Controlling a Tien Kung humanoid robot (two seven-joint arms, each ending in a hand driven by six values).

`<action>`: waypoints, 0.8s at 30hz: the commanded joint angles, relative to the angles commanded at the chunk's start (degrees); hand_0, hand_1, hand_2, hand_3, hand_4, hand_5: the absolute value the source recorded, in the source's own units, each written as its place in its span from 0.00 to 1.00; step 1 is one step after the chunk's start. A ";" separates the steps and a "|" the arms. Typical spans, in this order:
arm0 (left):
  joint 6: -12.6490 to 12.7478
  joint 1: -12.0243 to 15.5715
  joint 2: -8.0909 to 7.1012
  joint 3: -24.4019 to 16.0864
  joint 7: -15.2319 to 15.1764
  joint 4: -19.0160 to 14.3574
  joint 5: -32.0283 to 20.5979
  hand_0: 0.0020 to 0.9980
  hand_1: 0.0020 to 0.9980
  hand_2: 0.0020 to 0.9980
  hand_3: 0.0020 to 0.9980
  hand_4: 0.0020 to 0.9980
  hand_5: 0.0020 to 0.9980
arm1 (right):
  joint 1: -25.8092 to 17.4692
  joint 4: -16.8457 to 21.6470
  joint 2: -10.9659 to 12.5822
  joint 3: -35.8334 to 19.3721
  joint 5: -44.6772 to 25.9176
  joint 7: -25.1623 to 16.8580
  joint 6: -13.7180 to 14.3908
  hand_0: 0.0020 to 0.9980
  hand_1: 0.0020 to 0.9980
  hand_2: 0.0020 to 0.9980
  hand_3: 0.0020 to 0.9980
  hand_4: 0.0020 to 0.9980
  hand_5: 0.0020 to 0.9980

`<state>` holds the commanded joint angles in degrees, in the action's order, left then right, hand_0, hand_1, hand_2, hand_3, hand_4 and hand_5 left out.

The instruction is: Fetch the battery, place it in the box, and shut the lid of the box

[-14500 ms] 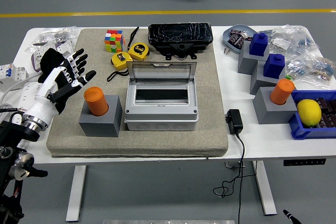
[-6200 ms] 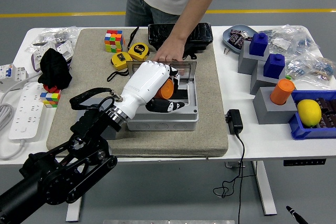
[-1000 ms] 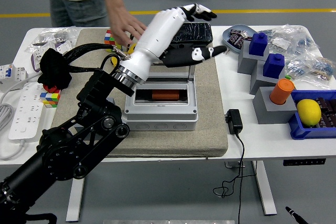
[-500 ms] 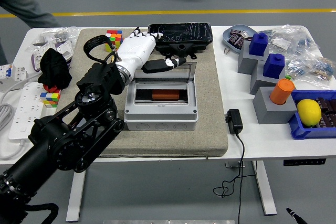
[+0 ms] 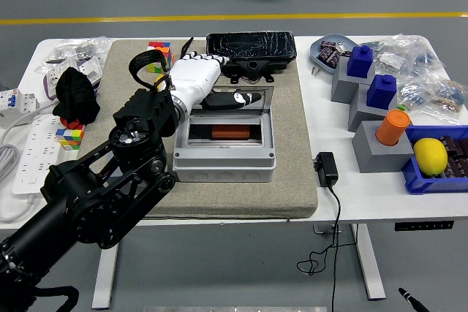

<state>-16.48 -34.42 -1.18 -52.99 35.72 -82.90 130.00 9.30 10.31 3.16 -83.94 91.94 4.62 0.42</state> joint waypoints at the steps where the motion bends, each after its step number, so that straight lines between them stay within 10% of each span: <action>1: -0.40 -0.05 -0.06 0.06 0.38 -0.31 0.00 0.93 0.94 0.89 0.92 1.00 1.00 | 0.09 0.00 0.04 0.02 -0.01 0.00 0.00 0.79 0.71 0.72 0.77 1.00 0.97; 24: -3.05 2.09 -0.80 2.55 1.26 -3.85 0.00 0.66 0.79 0.79 0.85 1.00 1.00 | -0.72 0.00 0.14 0.10 0.35 0.08 -0.07 0.79 0.71 0.72 0.77 1.00 0.97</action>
<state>-19.52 -32.33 -1.98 -50.44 36.98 -86.75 130.00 8.57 10.31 3.30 -83.84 92.29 4.70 0.35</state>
